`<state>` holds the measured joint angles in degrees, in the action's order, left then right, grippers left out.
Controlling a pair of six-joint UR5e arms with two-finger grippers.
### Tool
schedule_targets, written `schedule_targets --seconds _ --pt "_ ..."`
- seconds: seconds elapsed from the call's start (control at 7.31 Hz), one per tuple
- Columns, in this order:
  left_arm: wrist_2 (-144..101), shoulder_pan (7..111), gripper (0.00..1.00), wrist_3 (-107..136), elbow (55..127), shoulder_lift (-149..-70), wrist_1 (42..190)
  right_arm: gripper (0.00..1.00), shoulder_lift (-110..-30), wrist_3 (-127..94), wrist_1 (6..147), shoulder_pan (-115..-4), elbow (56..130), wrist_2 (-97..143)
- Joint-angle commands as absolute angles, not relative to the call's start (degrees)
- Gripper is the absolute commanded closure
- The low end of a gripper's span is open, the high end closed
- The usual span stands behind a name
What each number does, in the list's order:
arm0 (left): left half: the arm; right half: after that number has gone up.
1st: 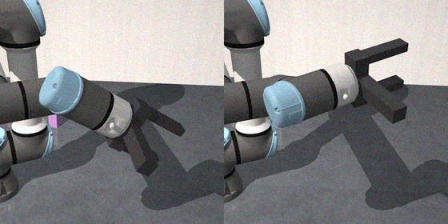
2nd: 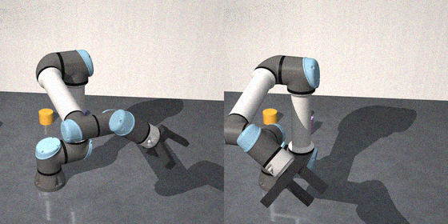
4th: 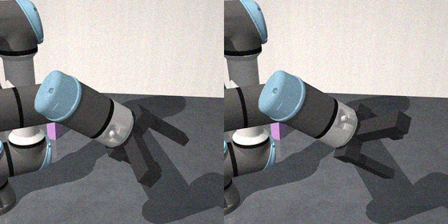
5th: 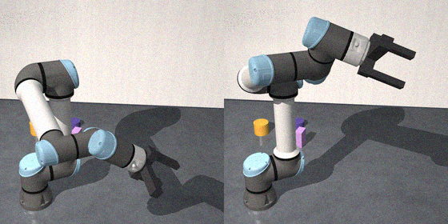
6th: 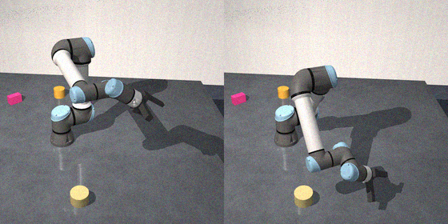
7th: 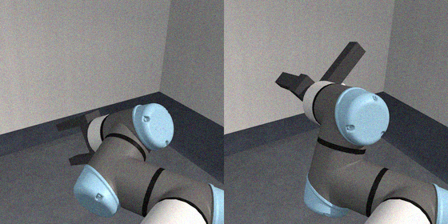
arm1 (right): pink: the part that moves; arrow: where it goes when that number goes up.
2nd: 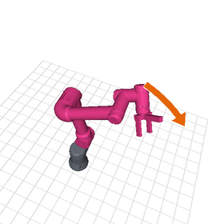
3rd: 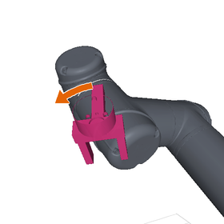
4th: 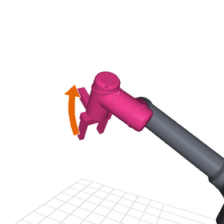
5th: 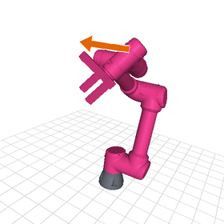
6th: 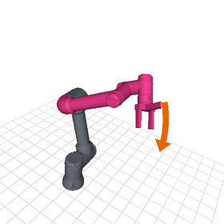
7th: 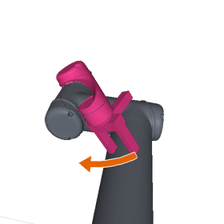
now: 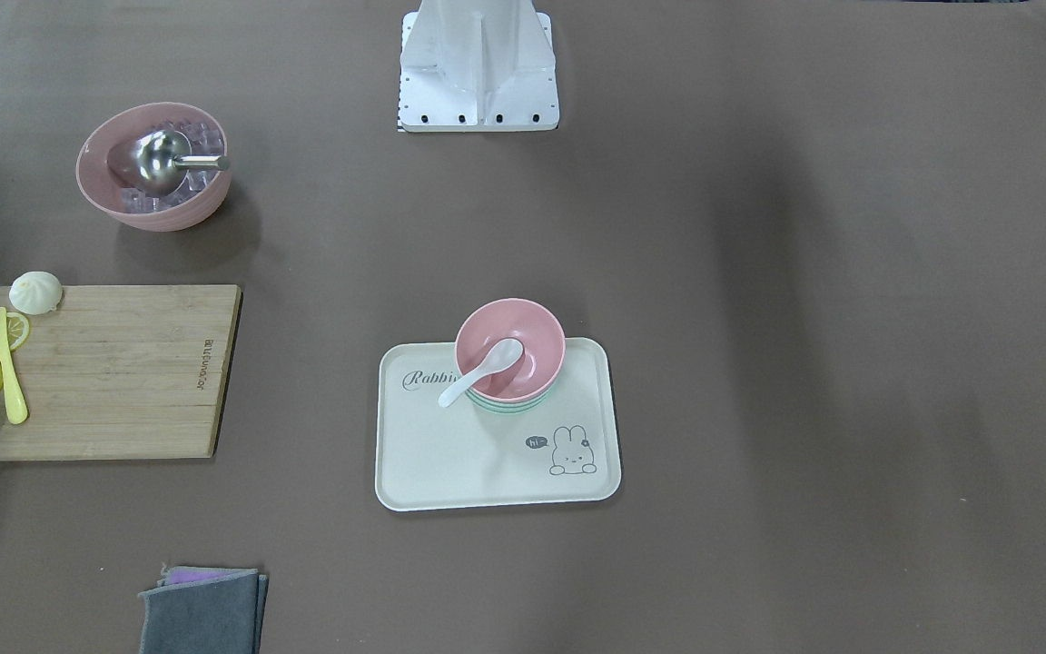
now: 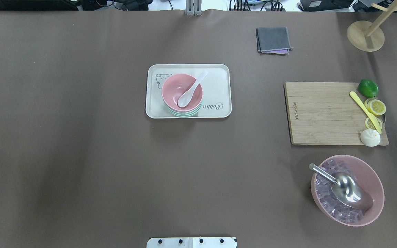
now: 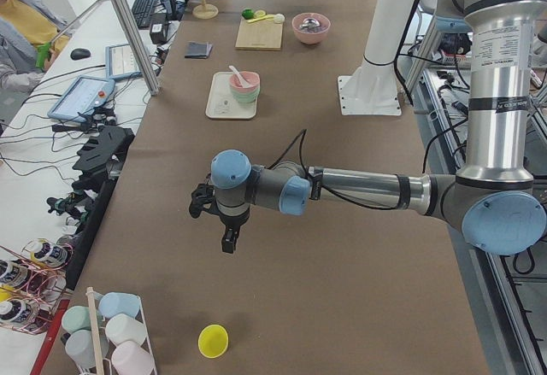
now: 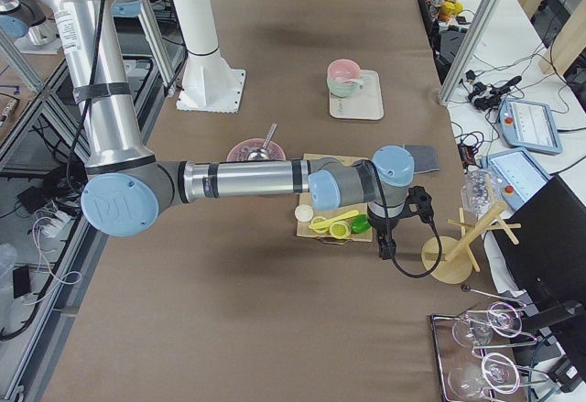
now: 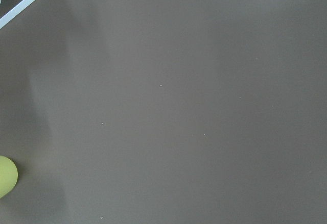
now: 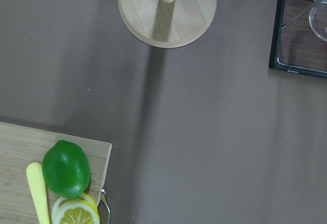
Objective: Stack pink bowl on green and place spoon
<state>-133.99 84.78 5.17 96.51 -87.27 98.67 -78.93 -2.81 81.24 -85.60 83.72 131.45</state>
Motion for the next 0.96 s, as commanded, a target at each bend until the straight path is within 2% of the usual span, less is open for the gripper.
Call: schedule_targets --seconds 0.0,0.82 --pt "-134.12 84.64 0.02 8.09 96.51 -87.45 100.36 0.00 -79.36 -2.81 81.21 -85.61 84.29 131.57" --pt "-134.30 84.64 0.02 8.44 96.85 -87.36 102.13 0.00 -79.37 -2.90 81.12 -85.61 84.20 131.49"
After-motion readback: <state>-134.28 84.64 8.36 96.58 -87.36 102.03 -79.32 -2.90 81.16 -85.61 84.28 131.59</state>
